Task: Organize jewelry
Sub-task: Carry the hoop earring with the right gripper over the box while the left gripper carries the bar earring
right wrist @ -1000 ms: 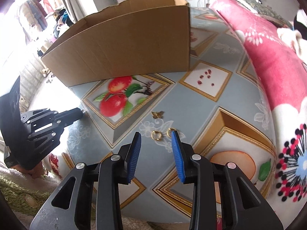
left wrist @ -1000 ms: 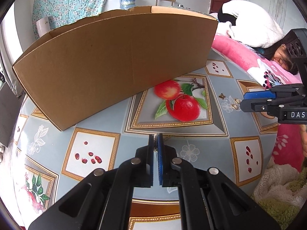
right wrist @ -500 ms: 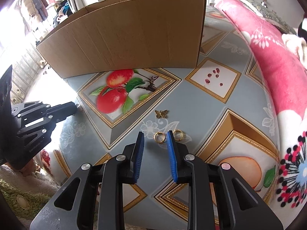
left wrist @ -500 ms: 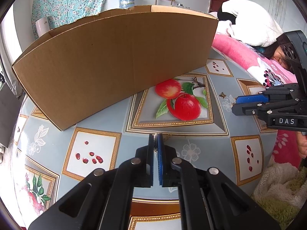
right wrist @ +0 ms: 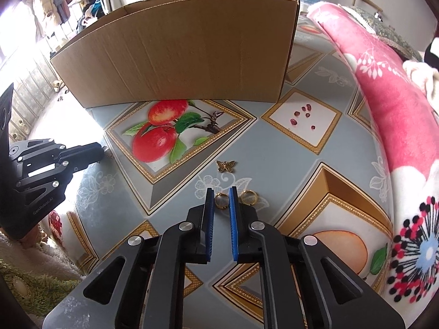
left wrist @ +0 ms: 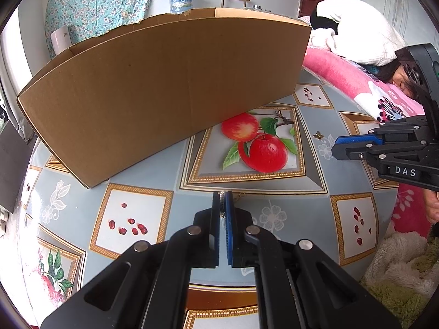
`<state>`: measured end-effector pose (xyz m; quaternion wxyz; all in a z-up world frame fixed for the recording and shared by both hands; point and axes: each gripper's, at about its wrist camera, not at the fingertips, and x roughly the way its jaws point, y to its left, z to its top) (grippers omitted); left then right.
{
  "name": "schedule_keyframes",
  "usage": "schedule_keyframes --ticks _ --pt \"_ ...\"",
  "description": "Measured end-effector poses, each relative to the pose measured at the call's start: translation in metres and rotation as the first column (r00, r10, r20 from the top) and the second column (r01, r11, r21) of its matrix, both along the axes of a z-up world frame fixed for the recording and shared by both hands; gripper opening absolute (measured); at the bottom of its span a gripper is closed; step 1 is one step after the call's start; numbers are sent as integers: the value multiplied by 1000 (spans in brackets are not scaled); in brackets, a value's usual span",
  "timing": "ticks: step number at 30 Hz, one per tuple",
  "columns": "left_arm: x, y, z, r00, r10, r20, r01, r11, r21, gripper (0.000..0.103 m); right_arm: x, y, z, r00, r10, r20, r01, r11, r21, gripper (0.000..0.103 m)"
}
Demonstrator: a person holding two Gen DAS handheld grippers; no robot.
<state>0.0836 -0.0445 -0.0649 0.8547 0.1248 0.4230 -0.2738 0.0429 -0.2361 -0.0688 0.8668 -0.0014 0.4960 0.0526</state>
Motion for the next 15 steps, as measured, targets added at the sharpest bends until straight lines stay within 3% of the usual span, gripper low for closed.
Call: schedule_keyframes --ticks 9,15 --pt "-6 2 15 999 -2 40 2 1000 2 3 -9 -4 15 999 -12 39 10 999 33 8" --pt "-13 15 72 990 -14 140 21 999 -49 3 -11 0 58 986 37 160 -53 994 97 8"
